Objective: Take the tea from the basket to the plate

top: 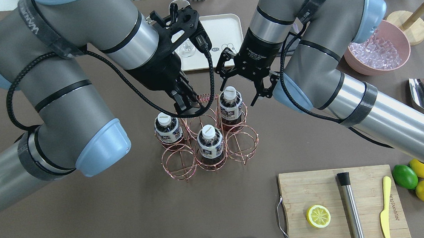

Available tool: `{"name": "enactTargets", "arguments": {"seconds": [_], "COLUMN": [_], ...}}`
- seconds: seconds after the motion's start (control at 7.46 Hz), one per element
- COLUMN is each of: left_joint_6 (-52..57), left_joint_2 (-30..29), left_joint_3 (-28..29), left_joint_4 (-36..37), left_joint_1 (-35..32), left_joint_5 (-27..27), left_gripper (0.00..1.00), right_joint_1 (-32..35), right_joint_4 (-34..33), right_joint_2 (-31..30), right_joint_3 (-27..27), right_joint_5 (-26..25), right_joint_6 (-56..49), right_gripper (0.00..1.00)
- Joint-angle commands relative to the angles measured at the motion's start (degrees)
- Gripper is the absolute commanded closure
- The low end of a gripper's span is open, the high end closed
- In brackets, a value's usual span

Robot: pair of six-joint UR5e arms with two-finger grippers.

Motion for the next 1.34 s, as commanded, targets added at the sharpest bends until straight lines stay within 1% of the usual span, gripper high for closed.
{"name": "enactTargets", "arguments": {"seconds": [0.0, 0.13, 0.27, 0.4, 0.54, 0.67, 0.94, 1.21], "left_joint_6": [0.0, 0.0, 0.0, 0.0, 0.0, 0.0, 0.0, 0.0], "left_joint_2": [0.77, 0.95, 0.95, 0.95, 0.95, 1.04, 1.04, 1.04], "left_joint_3": [-0.06, -0.06, -0.06, -0.06, -0.06, -0.5, -0.5, -0.5], "left_joint_4": [-0.67, -0.75, -0.75, -0.75, -0.84, -0.76, -0.75, -0.84], "left_joint_1": [0.07, 0.16, 0.16, 0.16, 0.16, 0.07, 0.07, 0.07], "left_joint_5": [0.0, -0.08, -0.08, 0.0, -0.08, -0.08, -0.08, -0.08], "left_gripper": [1.0, 1.0, 1.0, 1.0, 1.0, 1.0, 1.0, 1.0], "right_joint_1": [0.03, -0.05, -0.05, 0.29, 1.69, 3.88, 10.72, 15.57], "right_joint_4": [0.02, 0.02, 0.02, 0.11, 0.02, -0.15, -0.68, -0.77], "right_joint_2": [1.02, 1.28, 1.29, 1.81, 2.16, 2.25, 3.57, 4.89], "right_joint_3": [-0.53, -0.53, -0.53, -0.45, -0.19, 0.16, 0.08, -0.44], "right_joint_5": [-0.09, -0.09, -0.09, -0.01, 0.69, 2.96, 9.63, 12.47], "right_joint_6": [0.37, 0.37, 0.2, 0.37, 0.29, 0.29, 0.29, 0.29], "right_gripper": [0.73, 0.8, 0.92, 1.0, 1.0, 1.0, 1.0, 1.0]}}
